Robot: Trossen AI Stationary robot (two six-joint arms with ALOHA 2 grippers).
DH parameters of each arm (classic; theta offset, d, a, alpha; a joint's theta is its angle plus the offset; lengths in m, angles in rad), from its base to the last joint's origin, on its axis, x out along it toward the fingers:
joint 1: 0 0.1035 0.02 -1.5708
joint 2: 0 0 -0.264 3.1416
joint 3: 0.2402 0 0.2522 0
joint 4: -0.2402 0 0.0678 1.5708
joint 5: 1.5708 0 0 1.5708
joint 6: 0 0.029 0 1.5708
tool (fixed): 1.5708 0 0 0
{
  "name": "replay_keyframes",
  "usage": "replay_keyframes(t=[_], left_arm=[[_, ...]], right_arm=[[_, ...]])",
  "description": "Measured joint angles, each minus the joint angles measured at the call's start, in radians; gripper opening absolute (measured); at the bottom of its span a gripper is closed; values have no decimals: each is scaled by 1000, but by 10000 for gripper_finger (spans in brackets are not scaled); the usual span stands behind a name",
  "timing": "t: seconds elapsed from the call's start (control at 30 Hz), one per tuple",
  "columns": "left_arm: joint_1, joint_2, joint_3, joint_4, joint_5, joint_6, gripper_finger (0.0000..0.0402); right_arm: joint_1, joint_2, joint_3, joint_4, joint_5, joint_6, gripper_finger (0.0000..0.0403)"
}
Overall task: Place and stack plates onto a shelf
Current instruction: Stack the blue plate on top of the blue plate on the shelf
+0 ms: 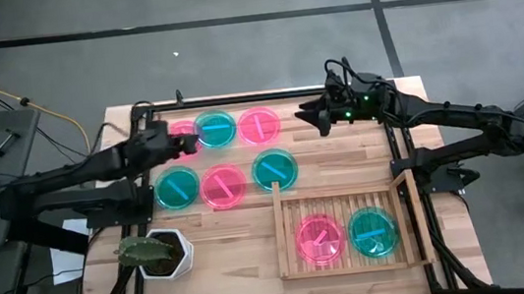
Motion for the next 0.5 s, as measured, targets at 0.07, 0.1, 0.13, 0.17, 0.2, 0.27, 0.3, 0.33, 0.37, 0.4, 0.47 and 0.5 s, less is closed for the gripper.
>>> replay_keyframes(t=[0.07, 0.1, 0.13, 0.17, 0.2, 0.27, 0.3, 0.33, 0.37, 0.4, 0.47, 0.5], left_arm=[[61, 67, -8, 1, 96, -48, 163], [85, 103, -9, 0, 130, -68, 167], [106, 142, -9, 2, 149, -80, 170], [120, 179, -9, 2, 160, -98, 172], [130, 214, -9, 3, 166, -120, 173], [143, 283, -9, 5, 168, -164, 174], [148, 314, -9, 9, 168, -187, 174], [149, 344, -9, 15, 168, -214, 174], [148, 374, -9, 21, 168, -247, 175], [145, 400, -9, 27, 168, -282, 175], [139, 450, -9, 46, 167, -344, 175], [136, 474, -9, 63, 165, -371, 175]], right_arm=[[0, 0, 0, -18, 0, -1, 205], [0, 0, 0, -29, 0, -2, 205], [0, 0, 0, -40, 0, -3, 205], [0, 0, 0, -46, 0, -6, 205], [0, 0, 0, -51, 0, -12, 205], [0, 0, 0, -62, 0, -23, 205], [0, 0, 0, -68, 0, -25, 205], [0, 0, 0, -71, 0, -27, 205], [0, 0, 0, -75, 0, -28, 205], [0, 0, 0, -79, 0, -28, 205], [0, 0, 0, -85, 0, -28, 205], [0, 0, 0, -85, 0, -28, 205]])
